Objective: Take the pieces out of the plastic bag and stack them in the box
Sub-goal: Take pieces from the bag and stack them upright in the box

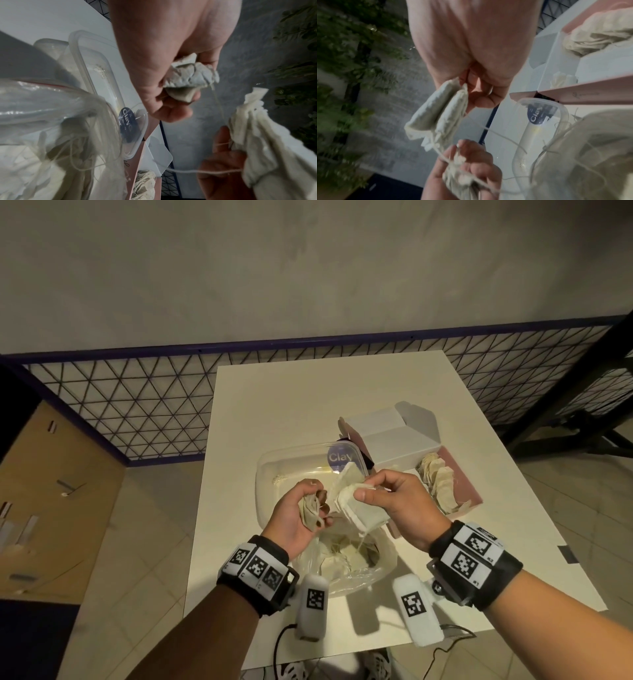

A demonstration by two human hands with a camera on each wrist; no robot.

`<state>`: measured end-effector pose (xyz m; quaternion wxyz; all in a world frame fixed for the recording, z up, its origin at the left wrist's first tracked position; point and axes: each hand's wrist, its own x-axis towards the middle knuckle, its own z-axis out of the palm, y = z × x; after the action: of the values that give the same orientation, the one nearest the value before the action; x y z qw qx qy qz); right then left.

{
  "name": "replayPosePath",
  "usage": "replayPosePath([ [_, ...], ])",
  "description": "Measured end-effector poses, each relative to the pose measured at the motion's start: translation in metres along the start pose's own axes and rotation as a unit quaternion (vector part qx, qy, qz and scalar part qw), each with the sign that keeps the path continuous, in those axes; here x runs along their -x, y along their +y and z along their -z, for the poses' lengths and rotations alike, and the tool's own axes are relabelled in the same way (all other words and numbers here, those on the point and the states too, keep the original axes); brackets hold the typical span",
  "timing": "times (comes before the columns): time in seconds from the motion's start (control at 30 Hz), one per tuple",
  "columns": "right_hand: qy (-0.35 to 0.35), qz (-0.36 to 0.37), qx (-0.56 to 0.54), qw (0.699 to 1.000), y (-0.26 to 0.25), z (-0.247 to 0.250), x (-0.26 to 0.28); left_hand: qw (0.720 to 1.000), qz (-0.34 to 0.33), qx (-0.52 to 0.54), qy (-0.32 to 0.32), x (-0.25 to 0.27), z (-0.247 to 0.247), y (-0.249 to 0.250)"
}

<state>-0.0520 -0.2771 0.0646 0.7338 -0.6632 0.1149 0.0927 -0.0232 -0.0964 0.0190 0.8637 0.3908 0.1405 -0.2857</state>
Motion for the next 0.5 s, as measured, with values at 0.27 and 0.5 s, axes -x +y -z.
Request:
replayPosePath([
  [0.27,0.019,-0.098,-0.196,0.975,0.001,0.001,0.0,0.99,-0.007,-0.093,-0.109,0.012,-0.007,-0.005],
  [0.5,0.045,-0.061,-0.121,0.99,0.012,0.001,0.005,0.972,-0.079,-0.215,-0.057,0.013,-0.017,-0.004],
])
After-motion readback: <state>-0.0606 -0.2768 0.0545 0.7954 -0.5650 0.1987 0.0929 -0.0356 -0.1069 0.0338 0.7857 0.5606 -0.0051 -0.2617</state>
